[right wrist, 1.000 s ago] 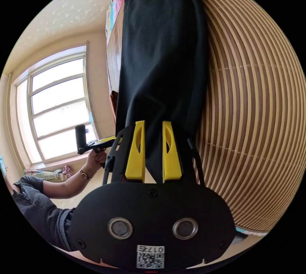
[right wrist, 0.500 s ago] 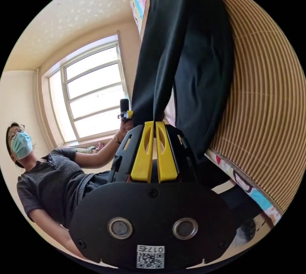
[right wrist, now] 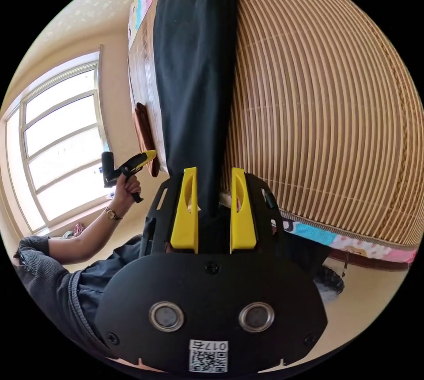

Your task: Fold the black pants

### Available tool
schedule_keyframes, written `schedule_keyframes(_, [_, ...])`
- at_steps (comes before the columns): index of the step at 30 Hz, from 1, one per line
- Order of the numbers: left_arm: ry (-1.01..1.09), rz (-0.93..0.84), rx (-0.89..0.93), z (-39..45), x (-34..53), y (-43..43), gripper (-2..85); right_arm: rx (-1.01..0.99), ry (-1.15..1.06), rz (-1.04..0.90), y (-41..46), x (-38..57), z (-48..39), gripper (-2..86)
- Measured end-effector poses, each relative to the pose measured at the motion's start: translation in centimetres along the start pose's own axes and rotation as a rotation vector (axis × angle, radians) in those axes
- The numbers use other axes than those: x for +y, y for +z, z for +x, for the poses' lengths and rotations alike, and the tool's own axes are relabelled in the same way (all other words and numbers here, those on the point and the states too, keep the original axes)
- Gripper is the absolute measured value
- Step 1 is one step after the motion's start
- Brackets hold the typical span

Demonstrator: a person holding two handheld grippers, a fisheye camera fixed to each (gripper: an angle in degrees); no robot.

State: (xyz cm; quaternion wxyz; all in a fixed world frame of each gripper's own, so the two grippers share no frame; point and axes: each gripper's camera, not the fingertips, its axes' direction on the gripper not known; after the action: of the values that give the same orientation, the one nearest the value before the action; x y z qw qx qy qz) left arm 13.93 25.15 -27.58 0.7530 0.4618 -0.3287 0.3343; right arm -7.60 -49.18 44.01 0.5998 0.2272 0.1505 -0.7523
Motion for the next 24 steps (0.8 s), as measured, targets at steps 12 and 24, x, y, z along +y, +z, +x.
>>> schedule_keyframes(12, [0.125,-0.13,0.006,3.9,-1.4,7.2,1.0,0.106,-0.174,-0.208,2.8,-2.8,-1.5,3.1])
schedule_keyframes(24, [0.138,-0.196,0.098,6.3,-1.4,7.6,5.4,0.017,-0.066,-0.179,-3.3,1.3,4.0,8.8])
